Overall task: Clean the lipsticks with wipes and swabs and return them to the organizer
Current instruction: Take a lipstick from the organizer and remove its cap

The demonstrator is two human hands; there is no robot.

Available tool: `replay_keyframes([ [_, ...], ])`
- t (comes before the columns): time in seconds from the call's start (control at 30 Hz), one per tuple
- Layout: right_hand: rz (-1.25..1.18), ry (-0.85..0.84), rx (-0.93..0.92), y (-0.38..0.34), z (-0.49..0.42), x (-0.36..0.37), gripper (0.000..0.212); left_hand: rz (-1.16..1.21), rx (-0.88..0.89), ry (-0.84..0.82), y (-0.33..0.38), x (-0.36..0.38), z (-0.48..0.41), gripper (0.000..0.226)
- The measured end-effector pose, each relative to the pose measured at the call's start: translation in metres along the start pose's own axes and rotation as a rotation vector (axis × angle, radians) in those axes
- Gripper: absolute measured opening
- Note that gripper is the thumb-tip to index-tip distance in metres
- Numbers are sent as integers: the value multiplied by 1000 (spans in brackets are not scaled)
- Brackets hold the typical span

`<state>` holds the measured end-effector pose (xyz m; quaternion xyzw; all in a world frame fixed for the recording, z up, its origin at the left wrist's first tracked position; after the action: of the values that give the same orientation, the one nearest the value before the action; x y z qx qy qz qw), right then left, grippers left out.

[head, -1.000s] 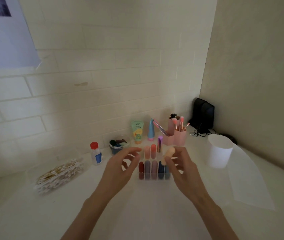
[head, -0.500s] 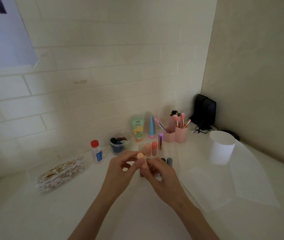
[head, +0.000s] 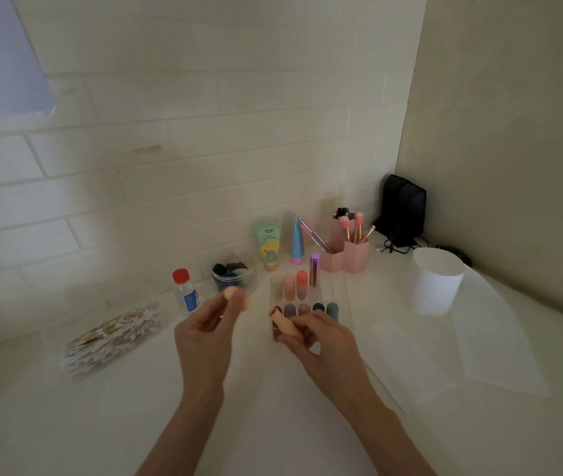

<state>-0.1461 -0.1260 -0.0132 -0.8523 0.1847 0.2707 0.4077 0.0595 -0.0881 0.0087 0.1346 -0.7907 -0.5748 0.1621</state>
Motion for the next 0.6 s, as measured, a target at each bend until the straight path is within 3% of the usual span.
replay_keyframes([
  [0.13,-44,58,-44,-4,3,-9,33,-79,-27,-79,-2,-14,-14,8],
  [0.3,-25,38,-10,1,3,-5,37,-466,-127,-282,-48,-27,-17,10],
  [0.4,-22,33,12,4,3,-4,40,-616,-96,-273,-58,-33,-11,8],
  [0.6,-20,8,31,4,4,-1,39,-696,-83,-282,-62,-32,-7,16],
])
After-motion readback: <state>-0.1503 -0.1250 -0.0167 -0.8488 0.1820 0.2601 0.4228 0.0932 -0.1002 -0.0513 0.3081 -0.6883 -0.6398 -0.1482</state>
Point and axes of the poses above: each hand's wrist, its own z-axis away from the middle knuckle, its own x-axis out of the palm, y = z × x, the point moved 10 cm from there along -z, towards the middle knuckle, and after that the axes turned 9 degrees about -y, right-handed, at the moved point
